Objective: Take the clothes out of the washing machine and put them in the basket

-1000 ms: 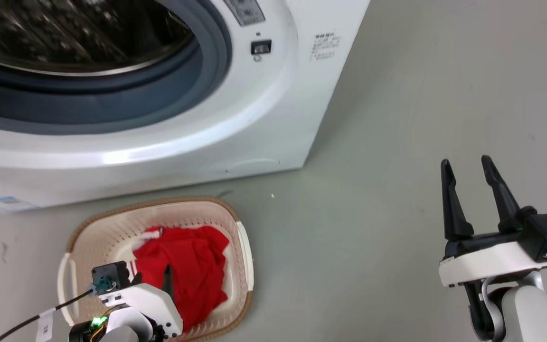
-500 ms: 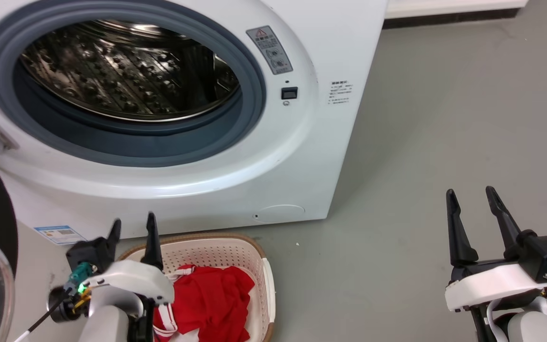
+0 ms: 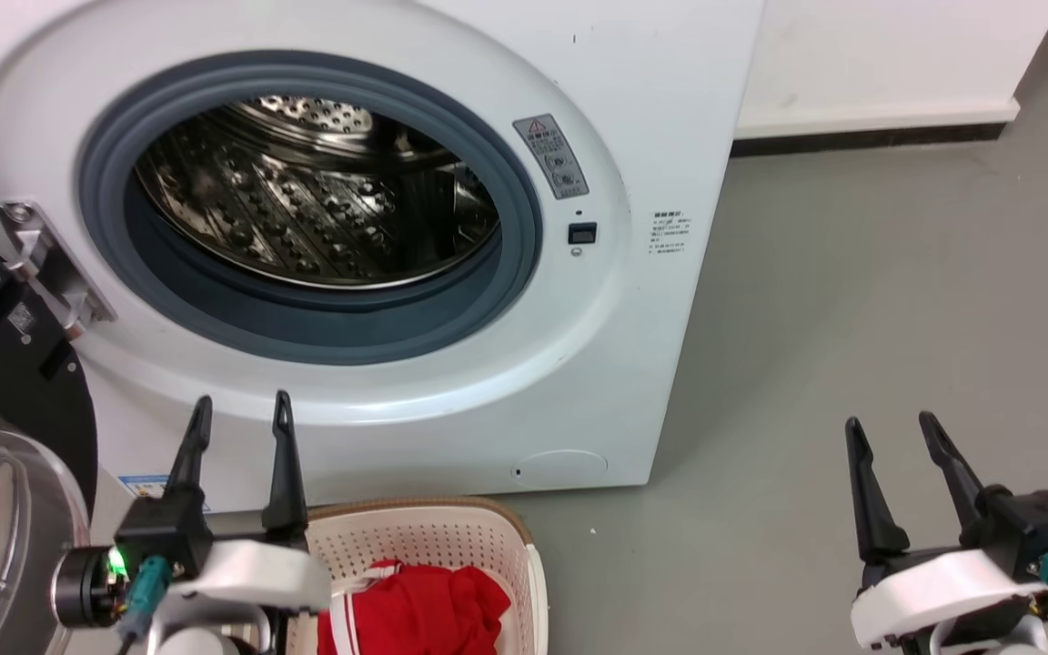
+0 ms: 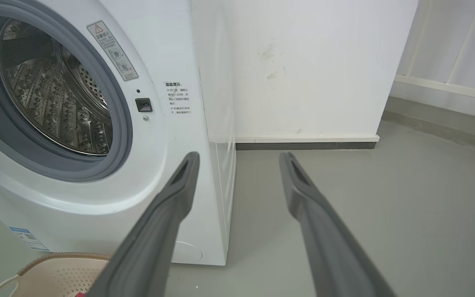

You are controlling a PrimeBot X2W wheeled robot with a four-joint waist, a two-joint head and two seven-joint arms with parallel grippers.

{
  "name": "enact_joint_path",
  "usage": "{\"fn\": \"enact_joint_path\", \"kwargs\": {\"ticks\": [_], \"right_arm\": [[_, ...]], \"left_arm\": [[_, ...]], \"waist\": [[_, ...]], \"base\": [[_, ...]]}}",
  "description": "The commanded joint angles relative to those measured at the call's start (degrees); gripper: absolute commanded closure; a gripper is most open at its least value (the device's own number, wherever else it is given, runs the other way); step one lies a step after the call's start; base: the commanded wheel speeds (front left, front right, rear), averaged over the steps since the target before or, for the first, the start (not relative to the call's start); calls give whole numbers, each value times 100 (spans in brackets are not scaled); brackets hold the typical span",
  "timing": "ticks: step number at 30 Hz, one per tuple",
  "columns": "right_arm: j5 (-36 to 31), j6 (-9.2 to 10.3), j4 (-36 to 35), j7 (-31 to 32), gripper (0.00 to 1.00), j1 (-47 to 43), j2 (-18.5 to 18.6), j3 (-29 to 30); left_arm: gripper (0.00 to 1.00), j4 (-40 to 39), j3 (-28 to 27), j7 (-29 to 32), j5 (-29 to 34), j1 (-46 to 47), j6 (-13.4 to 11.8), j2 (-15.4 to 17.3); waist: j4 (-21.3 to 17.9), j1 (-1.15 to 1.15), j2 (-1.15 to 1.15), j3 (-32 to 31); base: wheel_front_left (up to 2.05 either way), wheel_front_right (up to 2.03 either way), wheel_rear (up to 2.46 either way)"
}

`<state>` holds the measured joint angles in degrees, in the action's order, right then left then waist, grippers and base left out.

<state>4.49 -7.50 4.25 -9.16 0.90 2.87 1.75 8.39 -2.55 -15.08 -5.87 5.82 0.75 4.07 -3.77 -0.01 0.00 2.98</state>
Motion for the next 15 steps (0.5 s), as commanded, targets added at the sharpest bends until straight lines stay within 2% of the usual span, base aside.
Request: {"fn": "enact_joint_path", "kwargs": {"ticks": [1,10,15], "right_arm": [[-22,2,-17,6,0,-92,1,12],[-159,2,-168,166,0,-407,0,-121],[-172,2,-241,203,0,-498,0,-113]], "left_arm": [[0,-69,22,-12,61,-136,-32,32],[0,-538,89,387,169,-981,-149,134],[0,-534,113,507,85,-1086,-137,120]], "waist": [[45,1,0,-114],[103,1,0,-415],[129,1,0,-466]], "base": [[0,0,0],[0,0,0],[0,0,0]]}}
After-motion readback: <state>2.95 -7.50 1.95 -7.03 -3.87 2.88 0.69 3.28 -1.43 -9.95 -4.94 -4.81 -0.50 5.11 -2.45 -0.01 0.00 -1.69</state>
